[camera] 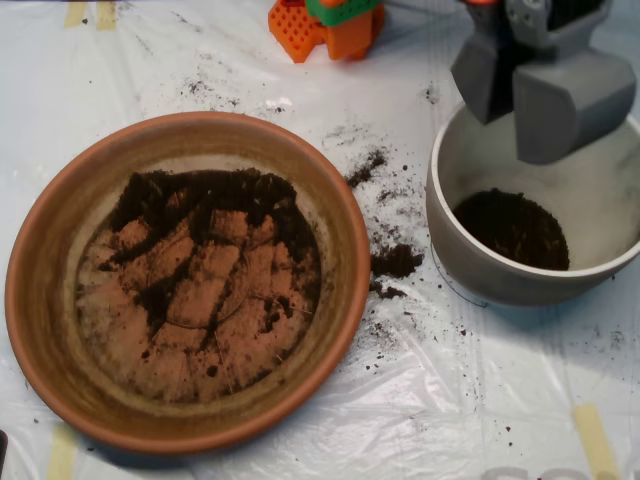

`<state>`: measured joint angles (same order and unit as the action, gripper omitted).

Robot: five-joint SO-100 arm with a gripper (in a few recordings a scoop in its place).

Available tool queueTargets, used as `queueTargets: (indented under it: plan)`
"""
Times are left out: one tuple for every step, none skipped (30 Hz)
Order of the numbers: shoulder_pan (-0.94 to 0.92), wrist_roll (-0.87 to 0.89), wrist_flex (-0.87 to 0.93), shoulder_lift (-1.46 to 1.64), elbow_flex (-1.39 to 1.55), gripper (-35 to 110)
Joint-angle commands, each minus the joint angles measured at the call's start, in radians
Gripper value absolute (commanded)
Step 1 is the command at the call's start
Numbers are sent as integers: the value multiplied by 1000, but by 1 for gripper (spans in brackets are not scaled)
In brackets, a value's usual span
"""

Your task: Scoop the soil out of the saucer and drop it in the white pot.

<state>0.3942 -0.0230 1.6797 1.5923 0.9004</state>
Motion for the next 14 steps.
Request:
queueTargets:
  plan:
    - [-49,25,-80,328,152,2]
    - [-61,31,-137,423,272,1]
    - [-75,29,-187,526,391,1]
    - [-91,26,-233,624,508,1]
    - [-101,25,-267,709,609,1]
    - [-117,23,-281,781,689,0]
    - [-133,21,-295,844,765,0]
    - [-152,15,-313,905,850,0]
    - [-169,9,-339,971,936,0]
    - [-183,2,-365,1040,1023,0]
    - [-198,-12,-390,1106,1108,0]
    - [-212,-17,-408,1161,1181,0]
    - [-224,-20,-416,1210,1239,0]
    - [-236,-25,-422,1253,1296,0]
